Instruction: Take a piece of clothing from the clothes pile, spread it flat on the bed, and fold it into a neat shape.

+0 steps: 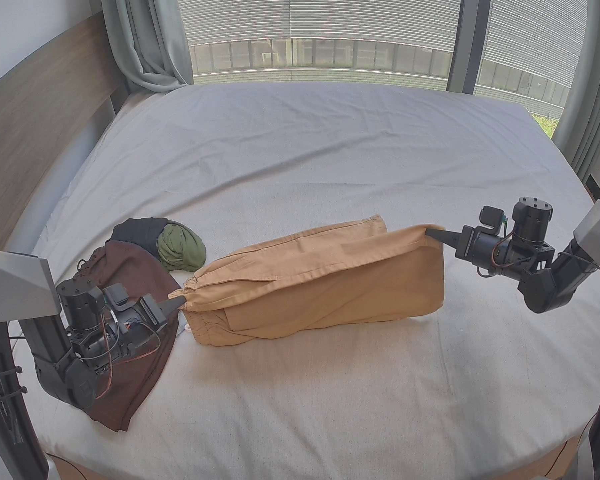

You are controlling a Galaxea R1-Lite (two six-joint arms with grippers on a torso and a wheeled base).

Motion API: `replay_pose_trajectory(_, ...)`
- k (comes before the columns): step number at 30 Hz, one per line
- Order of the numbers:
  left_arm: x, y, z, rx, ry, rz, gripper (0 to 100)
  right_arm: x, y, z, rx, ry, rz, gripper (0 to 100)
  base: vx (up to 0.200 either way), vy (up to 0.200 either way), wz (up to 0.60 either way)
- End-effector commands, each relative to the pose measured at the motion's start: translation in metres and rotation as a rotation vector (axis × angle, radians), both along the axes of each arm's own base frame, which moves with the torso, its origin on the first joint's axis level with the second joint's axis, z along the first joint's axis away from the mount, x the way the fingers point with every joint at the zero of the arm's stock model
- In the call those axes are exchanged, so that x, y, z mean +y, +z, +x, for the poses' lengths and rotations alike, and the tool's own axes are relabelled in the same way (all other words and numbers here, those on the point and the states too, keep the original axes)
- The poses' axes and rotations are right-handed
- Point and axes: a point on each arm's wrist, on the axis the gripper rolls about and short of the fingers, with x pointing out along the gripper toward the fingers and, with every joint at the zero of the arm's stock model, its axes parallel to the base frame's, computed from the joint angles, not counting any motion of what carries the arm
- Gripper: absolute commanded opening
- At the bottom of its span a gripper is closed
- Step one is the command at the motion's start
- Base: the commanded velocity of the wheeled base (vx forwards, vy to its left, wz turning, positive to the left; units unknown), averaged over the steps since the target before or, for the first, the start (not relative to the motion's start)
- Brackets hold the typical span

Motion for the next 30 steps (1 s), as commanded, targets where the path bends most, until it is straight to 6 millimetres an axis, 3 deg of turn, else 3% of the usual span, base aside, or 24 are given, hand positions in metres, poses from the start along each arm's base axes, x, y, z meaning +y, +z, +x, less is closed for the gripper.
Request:
replay_pose_trajectory(1, 0.000, -0.004, 0.009, -0.006, 0.031, -0.005, 0, 0.007, 0.002, 0.021, -0.008, 0.006, 0.000, 0, 0.000, 0.000, 0.00)
replay_pose_trajectory(11, 0.000, -0.005, 0.015, -0.007, 0.045, -0.025, 0, 0.011, 0.009, 0.037, -0.005, 0.012, -0.001, 0, 0.000, 0.000, 0.00)
replay_pose_trajectory(30, 0.002, -0.027, 0.040, -0.005, 0.100, -0.017, 0, 0.021, -0.028, 0.075, 0.003, -0.039, -0.011, 0, 0.000, 0.000, 0.00)
